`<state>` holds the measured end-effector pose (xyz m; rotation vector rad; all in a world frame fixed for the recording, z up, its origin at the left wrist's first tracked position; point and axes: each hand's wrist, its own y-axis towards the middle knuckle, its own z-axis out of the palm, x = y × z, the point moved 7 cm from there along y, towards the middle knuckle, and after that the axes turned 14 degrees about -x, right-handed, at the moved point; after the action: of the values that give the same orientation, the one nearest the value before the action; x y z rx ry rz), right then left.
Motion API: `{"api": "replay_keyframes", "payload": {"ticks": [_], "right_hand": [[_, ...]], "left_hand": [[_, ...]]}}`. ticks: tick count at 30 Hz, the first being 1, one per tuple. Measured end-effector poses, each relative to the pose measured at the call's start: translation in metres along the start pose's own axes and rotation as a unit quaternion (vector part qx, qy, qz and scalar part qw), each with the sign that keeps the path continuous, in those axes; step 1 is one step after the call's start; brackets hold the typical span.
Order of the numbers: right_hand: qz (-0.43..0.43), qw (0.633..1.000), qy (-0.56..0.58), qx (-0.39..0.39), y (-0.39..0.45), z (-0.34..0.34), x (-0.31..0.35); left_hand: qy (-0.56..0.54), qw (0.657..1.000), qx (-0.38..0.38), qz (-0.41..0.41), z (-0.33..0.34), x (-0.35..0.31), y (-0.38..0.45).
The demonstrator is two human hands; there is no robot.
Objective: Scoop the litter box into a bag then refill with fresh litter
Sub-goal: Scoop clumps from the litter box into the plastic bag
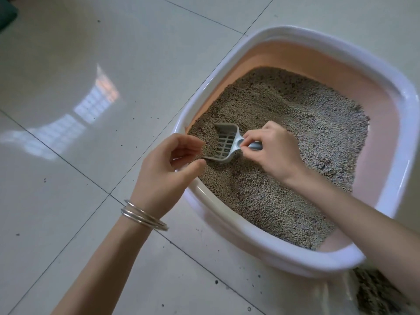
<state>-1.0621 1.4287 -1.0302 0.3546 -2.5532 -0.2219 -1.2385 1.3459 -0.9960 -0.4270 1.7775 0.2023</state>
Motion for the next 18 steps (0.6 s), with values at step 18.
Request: {"api": "replay_keyframes", "payload": {"ticks": [18], "right_hand": [[0.021,0.992,0.103,-0.069,-0.034,-0.069,-0.030]], "left_hand": [[-0.005,1.000,0.008,0.000,0.008,-0.005,-0.002]]}}
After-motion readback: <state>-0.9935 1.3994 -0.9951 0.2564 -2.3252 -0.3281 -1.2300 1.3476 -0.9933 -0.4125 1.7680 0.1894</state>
